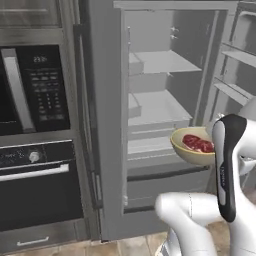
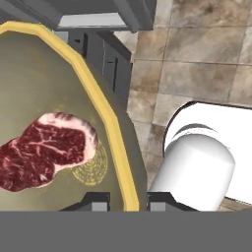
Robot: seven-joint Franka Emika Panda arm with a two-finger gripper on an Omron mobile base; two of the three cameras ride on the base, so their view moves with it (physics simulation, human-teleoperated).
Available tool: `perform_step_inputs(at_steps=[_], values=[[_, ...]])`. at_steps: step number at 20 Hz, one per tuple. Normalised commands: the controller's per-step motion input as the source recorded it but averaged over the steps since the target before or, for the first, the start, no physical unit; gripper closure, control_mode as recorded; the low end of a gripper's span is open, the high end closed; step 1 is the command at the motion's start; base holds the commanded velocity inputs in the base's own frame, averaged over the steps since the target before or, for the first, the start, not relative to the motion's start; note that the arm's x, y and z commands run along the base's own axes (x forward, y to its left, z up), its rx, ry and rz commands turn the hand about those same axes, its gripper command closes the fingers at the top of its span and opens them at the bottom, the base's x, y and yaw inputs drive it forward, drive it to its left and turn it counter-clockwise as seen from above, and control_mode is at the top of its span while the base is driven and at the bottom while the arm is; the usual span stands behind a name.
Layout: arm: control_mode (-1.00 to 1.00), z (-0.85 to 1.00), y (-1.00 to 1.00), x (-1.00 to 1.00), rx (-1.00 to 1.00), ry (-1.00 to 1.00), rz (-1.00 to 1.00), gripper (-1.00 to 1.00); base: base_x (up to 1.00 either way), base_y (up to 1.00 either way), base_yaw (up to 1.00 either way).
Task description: Place one of the steaks on the plate and the other in the bowl. Then place the bowl in the fridge.
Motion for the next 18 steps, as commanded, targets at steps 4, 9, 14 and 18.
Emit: perform_step_inputs(at_steps=[4,9,14,18], values=[[1.00,0.00,0.00,0.00,0.00,0.00,0.00,1.00,0.79,-0.01,0.00],[1.00,0.00,0.00,0.00,0.00,0.00,0.00,1.00,0.75,-0.05,0.00],[1.00,0.00,0.00,0.00,0.00,0.00,0.00,1.00,0.54,-0.36,0.00],[1.00,0.00,0.00,0.00,0.00,0.00,0.00,1.00,0.41,-0.27,0.00]])
